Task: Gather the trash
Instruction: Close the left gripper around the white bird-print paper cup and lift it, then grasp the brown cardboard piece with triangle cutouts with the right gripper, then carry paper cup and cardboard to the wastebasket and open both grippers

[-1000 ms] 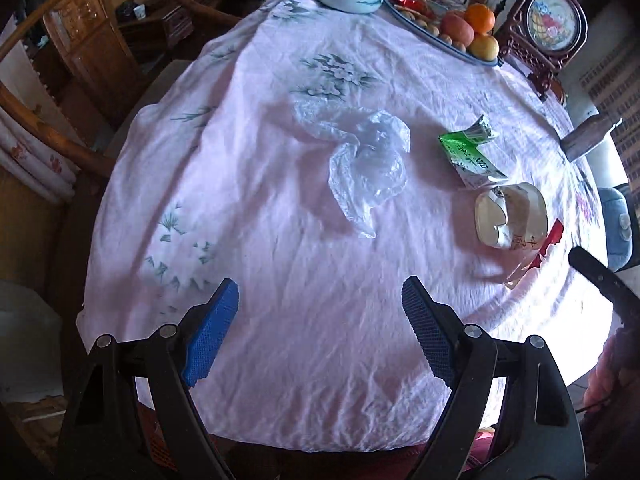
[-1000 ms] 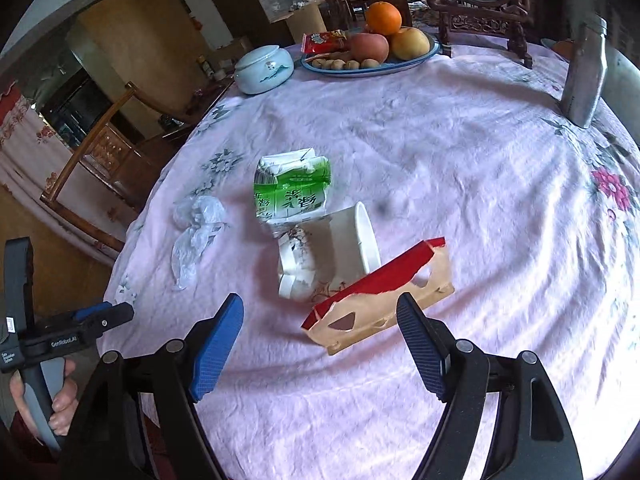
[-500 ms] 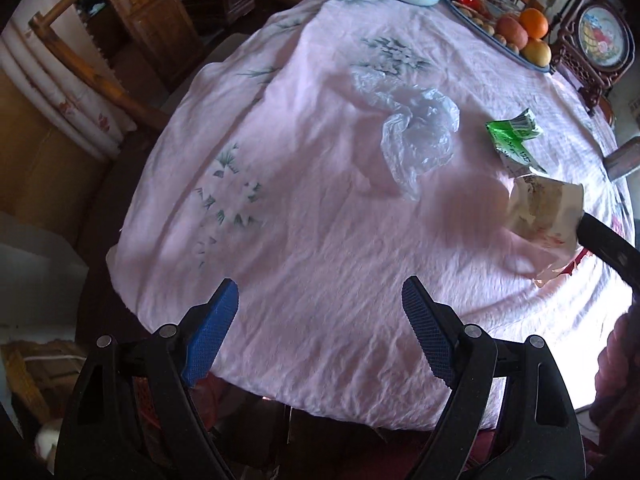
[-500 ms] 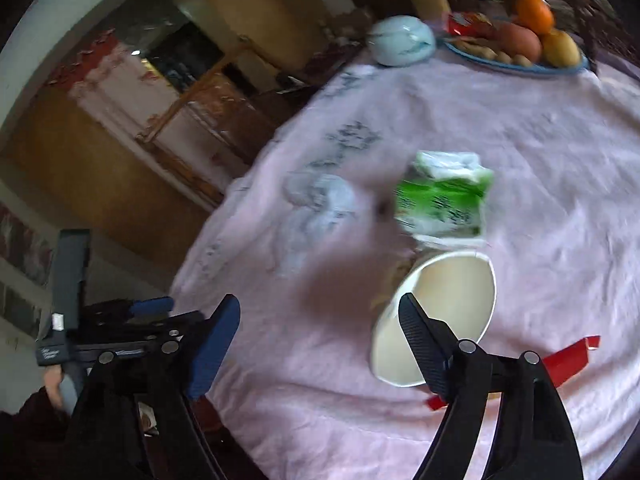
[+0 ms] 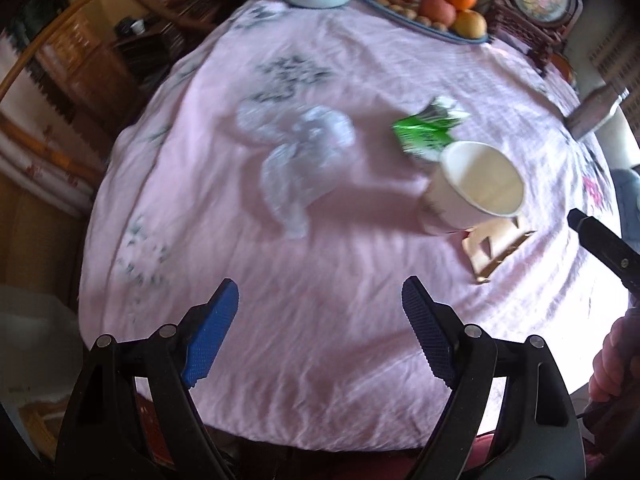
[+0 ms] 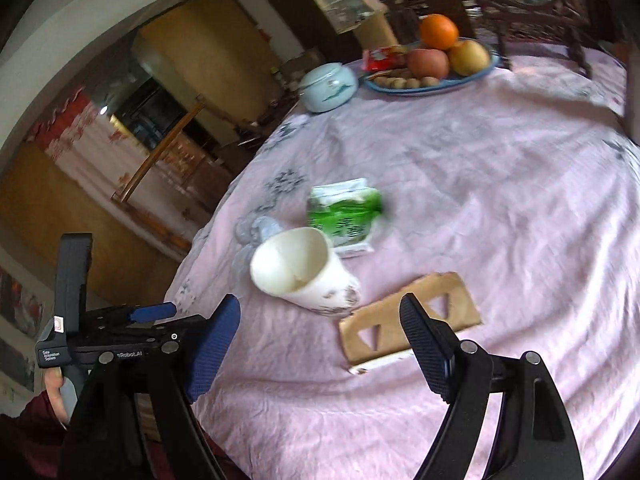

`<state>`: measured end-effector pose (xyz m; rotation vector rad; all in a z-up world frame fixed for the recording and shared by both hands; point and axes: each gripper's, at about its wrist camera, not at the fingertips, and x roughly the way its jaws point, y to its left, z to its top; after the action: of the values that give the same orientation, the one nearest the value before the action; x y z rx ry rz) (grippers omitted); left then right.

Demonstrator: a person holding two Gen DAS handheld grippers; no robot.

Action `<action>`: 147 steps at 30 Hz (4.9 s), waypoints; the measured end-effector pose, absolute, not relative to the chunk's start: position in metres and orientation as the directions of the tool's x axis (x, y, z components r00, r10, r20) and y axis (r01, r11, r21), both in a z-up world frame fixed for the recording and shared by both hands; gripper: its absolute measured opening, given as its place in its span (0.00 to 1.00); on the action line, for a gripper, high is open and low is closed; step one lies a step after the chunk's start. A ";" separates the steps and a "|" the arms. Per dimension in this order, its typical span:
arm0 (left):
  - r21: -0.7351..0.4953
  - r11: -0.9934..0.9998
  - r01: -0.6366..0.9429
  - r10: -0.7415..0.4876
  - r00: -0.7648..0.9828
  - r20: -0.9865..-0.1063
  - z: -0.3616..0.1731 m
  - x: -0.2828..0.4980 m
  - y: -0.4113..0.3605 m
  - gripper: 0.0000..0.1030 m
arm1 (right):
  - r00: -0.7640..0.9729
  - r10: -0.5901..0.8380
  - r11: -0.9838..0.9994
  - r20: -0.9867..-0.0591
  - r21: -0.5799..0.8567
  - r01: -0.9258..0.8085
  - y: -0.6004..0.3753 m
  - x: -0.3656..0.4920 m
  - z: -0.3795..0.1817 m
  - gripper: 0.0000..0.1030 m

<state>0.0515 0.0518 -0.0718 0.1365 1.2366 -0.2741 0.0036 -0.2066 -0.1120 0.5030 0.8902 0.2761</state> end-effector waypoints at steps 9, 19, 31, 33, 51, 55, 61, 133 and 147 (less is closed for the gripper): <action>-0.089 0.916 0.390 -0.209 0.278 -0.938 -0.072 0.063 0.000 0.79 | 0.611 0.381 0.839 -0.694 0.537 0.087 -0.238 -0.013 -0.130 0.79; -0.121 0.871 0.475 -0.281 0.282 -0.917 -0.068 0.084 -0.071 0.87 | 0.607 0.358 0.834 -0.709 0.536 0.134 -0.261 -0.019 -0.136 0.79; 0.026 0.902 0.431 -0.140 0.349 -0.927 -0.095 0.108 -0.066 0.91 | 0.586 0.386 0.808 -0.712 0.567 0.158 -0.269 -0.010 -0.149 0.79; 0.006 0.913 0.408 -0.144 0.336 -0.931 -0.097 0.111 -0.055 0.91 | 0.581 0.392 0.811 -0.713 0.566 0.147 -0.266 -0.005 -0.150 0.79; -0.247 0.934 0.259 -0.298 0.185 -0.936 -0.127 0.140 -0.032 0.87 | 0.552 0.400 0.846 -0.732 0.526 0.084 -0.247 0.009 -0.143 0.79; -0.224 0.939 0.261 -0.282 0.211 -0.936 -0.126 0.141 -0.033 0.74 | 0.552 0.391 0.838 -0.737 0.533 0.118 -0.254 0.006 -0.146 0.79; -0.127 0.926 0.356 -0.249 0.323 -0.913 -0.090 0.115 -0.034 0.73 | 0.529 0.356 0.827 -0.770 0.523 0.205 -0.264 0.005 -0.159 0.79; -0.112 0.680 -0.725 0.094 0.237 -0.967 -0.130 -0.165 0.410 0.75 | 0.189 0.618 0.659 -0.763 0.373 -0.653 0.145 0.022 -0.085 0.60; -0.106 0.582 -0.806 0.096 0.198 -0.976 -0.135 -0.192 0.436 0.85 | 0.072 0.617 0.572 -0.783 0.384 -0.725 0.198 0.002 -0.093 0.60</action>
<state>-0.1918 0.4356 -0.1346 -0.7238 1.2150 0.7151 0.0018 0.1976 -0.0926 -0.1174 1.1069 1.0115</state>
